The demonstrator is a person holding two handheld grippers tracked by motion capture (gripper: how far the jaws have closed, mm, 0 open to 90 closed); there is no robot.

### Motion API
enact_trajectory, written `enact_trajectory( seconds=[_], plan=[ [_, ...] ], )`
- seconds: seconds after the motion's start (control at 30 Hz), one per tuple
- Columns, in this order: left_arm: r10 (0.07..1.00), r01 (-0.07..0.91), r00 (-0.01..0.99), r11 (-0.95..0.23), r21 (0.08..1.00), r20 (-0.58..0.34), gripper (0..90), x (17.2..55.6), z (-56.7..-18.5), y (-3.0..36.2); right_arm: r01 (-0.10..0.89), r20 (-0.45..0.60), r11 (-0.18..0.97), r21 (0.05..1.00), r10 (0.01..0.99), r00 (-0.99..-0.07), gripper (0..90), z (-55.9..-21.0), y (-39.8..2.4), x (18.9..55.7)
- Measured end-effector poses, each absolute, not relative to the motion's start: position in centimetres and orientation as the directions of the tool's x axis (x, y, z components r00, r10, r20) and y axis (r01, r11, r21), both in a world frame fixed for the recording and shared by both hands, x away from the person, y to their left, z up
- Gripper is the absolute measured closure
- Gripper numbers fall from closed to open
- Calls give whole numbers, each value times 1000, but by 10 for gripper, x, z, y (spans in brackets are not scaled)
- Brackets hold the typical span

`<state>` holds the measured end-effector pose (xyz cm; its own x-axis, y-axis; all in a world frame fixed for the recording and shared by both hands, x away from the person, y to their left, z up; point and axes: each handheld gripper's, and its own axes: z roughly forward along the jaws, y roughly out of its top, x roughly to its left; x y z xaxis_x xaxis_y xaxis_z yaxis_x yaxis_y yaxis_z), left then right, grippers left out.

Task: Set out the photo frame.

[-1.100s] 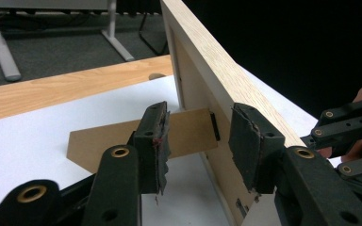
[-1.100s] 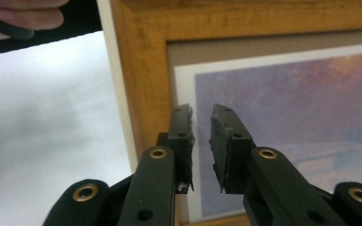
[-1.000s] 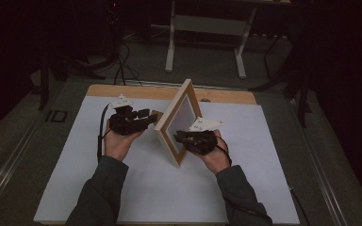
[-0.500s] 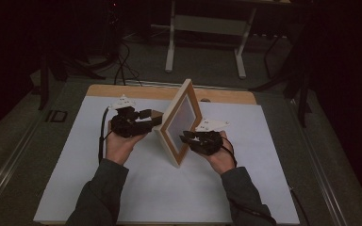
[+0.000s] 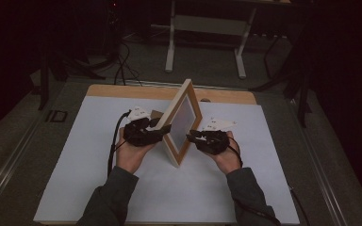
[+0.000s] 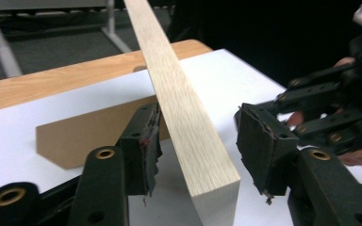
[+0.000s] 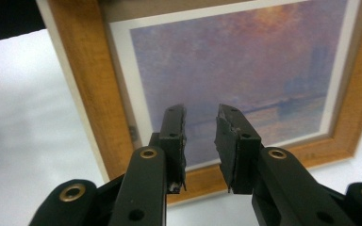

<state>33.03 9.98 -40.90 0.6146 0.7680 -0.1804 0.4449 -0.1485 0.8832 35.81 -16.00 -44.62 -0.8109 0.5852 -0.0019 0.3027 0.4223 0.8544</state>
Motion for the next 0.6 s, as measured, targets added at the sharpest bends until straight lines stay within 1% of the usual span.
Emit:
enact_trajectory(
  seconds=[0.1,0.13,0.27,0.4,0.47,0.6],
  plan=[
    [786,450,594,-144,881,-174,594,329,-413,97,309,-2,419,854,596,-803,721,-446,-166,360],
    [787,451,586,-121,884,-191,597,328,-415,97,309,-3,419,853,598,-802,721,-446,-167,360],
    [806,442,559,-91,892,-195,607,325,-419,94,313,-2,414,855,607,-795,721,-446,-171,362],
    [820,438,551,-130,889,-152,601,322,-428,85,314,-2,415,854,606,-796,720,-446,-171,362],
    [822,433,548,-121,893,-154,634,320,-431,84,312,-4,417,854,605,-796,719,-446,-170,362],
    [822,446,545,-113,888,-169,653,321,-431,88,312,-6,415,855,609,-793,713,-445,-172,362]
  ],
)
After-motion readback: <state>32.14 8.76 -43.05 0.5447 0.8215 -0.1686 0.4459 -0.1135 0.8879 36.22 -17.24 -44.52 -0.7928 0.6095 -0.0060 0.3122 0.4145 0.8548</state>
